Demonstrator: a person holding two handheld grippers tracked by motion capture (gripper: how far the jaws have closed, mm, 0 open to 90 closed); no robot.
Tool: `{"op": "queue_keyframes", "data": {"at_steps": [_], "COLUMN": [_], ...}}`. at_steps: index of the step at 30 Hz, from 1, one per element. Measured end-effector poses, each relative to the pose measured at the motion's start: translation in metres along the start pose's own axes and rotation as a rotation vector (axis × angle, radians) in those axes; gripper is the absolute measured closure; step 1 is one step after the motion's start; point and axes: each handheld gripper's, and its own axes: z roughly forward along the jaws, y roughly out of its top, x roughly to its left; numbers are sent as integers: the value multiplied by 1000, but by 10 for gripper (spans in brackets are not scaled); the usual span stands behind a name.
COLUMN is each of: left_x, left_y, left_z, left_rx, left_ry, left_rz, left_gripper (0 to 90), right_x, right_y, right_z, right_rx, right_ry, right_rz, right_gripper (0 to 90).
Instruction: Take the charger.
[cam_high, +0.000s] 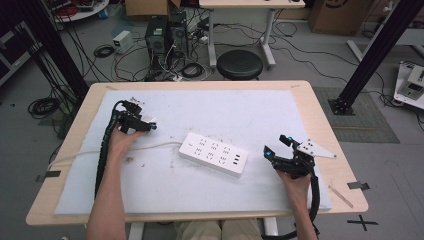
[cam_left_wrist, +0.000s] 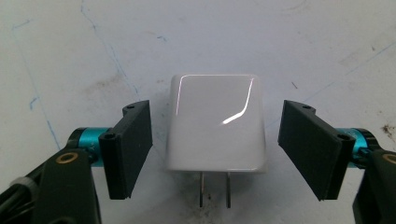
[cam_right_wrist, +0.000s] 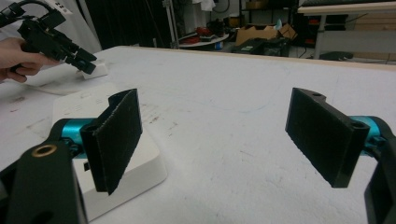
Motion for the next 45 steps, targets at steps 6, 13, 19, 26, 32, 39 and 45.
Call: {"op": "queue_keyframes", "data": {"at_steps": [6,13,19,26,32,39,45], "left_x": [1,1,1,-1,-7,-8,-13], "left_y": [-4,-6,-8,-8,-5,-3,-2], "left_z": [3,7,7,6,4,-5,-13], "left_rx": [-3,7,-6,-13,-9,-36,-65], "left_ry": [17,13,-5,9,47,23,-2], "left_rz": [-5,-10,-8,-10,34,33,37], "left_gripper": [297,328,401,423,424,425,424], "right_x": [0,0,0,0,0,-1,2], "right_y": [0,0,0,0,0,0,1], "right_z": [0,0,0,1,1,1,3], "right_rx": [4,5,4,5,3,9,30], "right_ry": [-1,-2,-3,-5,-2,4,10], "right_rz": [10,10,0,1,2,21,-4], "right_gripper": [191,191,191,191,191,191,191]}}
